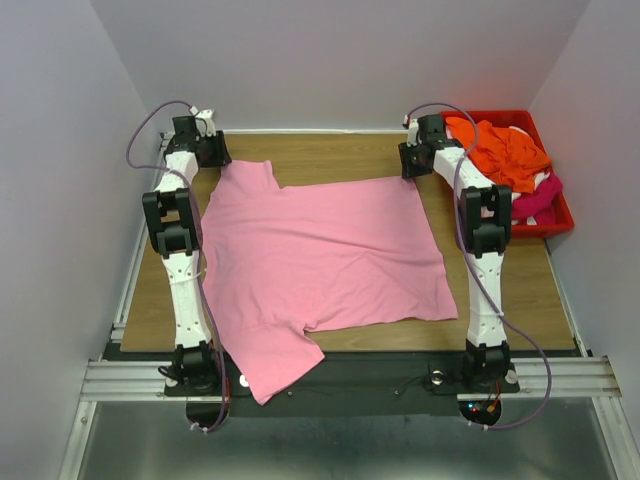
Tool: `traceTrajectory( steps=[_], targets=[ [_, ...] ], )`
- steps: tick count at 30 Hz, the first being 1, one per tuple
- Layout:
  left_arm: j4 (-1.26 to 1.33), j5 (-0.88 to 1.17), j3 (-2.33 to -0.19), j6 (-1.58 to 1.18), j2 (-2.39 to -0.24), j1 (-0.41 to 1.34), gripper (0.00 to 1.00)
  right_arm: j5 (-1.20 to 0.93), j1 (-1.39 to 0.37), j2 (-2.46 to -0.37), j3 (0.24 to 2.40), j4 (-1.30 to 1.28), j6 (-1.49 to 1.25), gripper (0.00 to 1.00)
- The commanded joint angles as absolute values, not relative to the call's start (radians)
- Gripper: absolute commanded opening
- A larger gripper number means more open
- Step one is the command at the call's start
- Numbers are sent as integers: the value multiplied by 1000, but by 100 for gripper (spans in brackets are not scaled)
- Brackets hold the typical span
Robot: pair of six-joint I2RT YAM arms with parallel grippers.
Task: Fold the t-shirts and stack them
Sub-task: Fold the tshirt
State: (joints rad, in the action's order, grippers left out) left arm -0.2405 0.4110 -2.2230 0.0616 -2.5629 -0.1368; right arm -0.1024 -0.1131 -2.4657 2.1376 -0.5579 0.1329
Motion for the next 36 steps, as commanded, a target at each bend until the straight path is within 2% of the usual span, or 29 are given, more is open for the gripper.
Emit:
traceTrajectory(
  steps=[1,4,5,10,13,16,25,36],
  targets=[
    [-242,425,-2284,57,-2566,-130,49,-120,-115,-2503,2148,-522,117,41],
    [-242,430,-2292,58,-2574,-129,43,-135,-115,-2508,2152,-522,118,34],
    [-244,433,-2298,58,-2576,-130,38,-141,-114,-2508,2155,-522,117,31],
    [-241,480,-2325,66,-2579,-130,26,-149,-113,-2499,2171,-522,113,1],
    [-235,476,-2350,64,-2569,-130,3,-152,-109,-2481,2183,-522,114,1],
    [-203,471,-2345,64,-2537,-130,0,-152,-104,-2465,2195,-522,117,1],
    [-172,529,-2323,112,-2442,-132,0,-167,-86,-2408,2226,-519,127,1],
    [-167,607,-2120,221,-2258,-132,0,-187,-74,-2342,2198,-517,160,1]
  ],
)
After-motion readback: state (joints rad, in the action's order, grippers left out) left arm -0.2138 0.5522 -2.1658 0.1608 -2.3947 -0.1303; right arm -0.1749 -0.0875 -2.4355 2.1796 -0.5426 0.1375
